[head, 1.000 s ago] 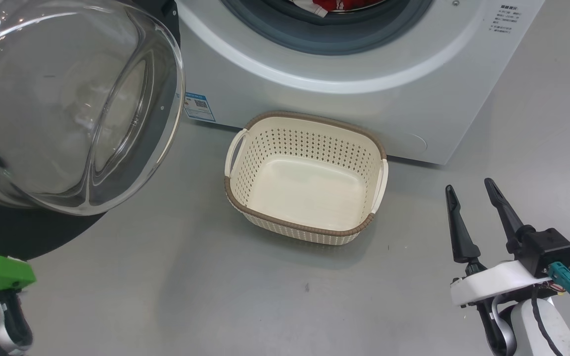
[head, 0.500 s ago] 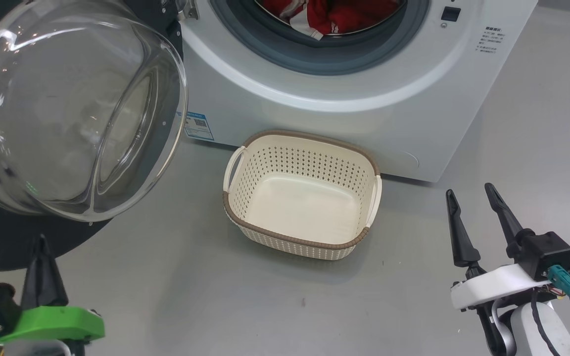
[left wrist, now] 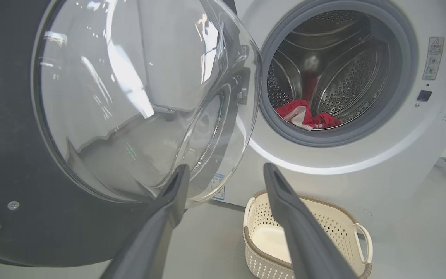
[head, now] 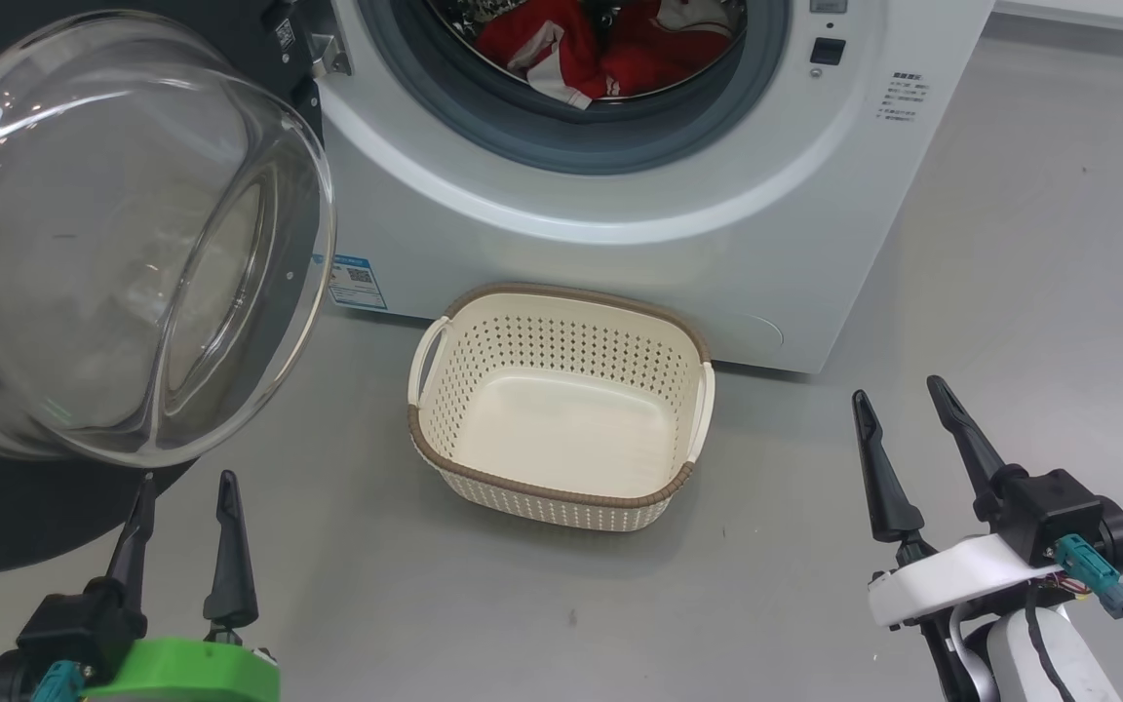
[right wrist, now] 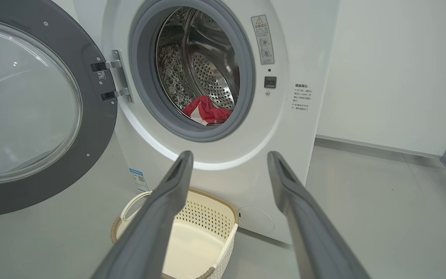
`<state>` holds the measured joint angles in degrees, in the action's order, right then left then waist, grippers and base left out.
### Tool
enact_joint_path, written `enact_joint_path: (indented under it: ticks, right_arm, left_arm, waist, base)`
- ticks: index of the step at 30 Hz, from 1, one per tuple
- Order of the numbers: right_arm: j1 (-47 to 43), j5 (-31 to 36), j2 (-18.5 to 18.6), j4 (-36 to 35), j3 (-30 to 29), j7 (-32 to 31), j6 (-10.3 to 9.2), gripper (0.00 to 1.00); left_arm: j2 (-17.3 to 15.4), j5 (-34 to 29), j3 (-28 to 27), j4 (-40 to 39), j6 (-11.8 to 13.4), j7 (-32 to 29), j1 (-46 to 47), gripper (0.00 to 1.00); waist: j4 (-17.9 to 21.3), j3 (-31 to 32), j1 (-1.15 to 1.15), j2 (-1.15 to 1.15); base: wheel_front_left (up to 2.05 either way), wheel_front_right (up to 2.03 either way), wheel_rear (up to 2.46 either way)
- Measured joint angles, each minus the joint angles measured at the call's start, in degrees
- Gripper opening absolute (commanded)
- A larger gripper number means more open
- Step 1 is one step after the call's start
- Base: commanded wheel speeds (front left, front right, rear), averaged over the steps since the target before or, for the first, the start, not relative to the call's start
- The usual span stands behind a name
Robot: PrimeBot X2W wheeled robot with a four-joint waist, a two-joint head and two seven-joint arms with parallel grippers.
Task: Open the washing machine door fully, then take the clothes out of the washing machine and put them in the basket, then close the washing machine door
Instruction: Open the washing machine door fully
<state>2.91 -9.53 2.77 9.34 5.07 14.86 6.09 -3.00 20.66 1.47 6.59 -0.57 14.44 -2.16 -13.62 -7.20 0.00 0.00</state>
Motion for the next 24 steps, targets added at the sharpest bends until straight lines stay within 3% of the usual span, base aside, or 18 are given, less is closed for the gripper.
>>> enact_joint_path:
  ticks: [12,24]
  right_arm:
    - [-1.13,-0.51,-0.1,-0.55,1.08,0.0,-0.02,1.0]
    - [-2.53,-1.67,-0.18,-1.38,3.3,0.0,-0.27,1.0]
  left_arm:
    - [-0.1,-1.09,1.7,-3.11,-1.25,0.0,-0.5,1.0]
    - [-0.54,-2.27,2.9,-3.48,-1.36,-1.37,-1.4,1.0]
  waist:
    - [4.27,0.85,0.0,0.0]
    - [10.95,1.9,0.0,0.0]
  base:
    - [0.0,0.0,0.0]
    - [0.0,0.0,0.0]
